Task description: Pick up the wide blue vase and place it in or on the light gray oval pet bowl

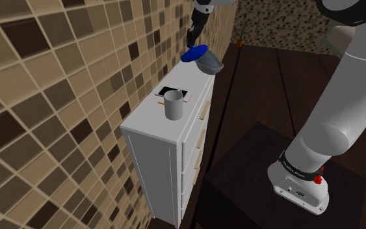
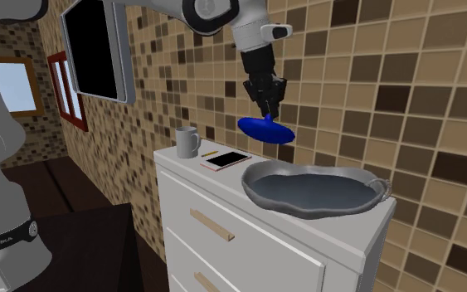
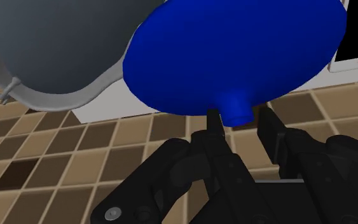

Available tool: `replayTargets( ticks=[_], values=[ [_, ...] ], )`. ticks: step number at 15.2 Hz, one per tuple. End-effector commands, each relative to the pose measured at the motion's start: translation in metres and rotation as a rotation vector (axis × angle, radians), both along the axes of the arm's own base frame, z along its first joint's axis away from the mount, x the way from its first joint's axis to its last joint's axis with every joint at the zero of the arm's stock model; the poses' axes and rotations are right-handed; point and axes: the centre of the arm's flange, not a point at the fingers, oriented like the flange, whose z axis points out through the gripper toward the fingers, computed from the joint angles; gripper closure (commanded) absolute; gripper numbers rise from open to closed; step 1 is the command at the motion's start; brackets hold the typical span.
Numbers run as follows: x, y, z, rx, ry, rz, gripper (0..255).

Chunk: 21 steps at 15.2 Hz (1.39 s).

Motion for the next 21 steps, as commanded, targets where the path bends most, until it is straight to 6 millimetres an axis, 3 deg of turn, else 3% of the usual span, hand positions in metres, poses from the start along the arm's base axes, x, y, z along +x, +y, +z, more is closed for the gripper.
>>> replayTargets(
  ticks=[1, 8, 21],
  values=[
    [0.000, 0.000, 0.011, 0.000, 0.000, 0.000, 255],
    [0.000, 0.000, 0.045, 0.000, 0.000, 0.000, 255],
    [0.035, -0.166, 0.089, 0.000, 0.000, 0.000, 255]
  ],
)
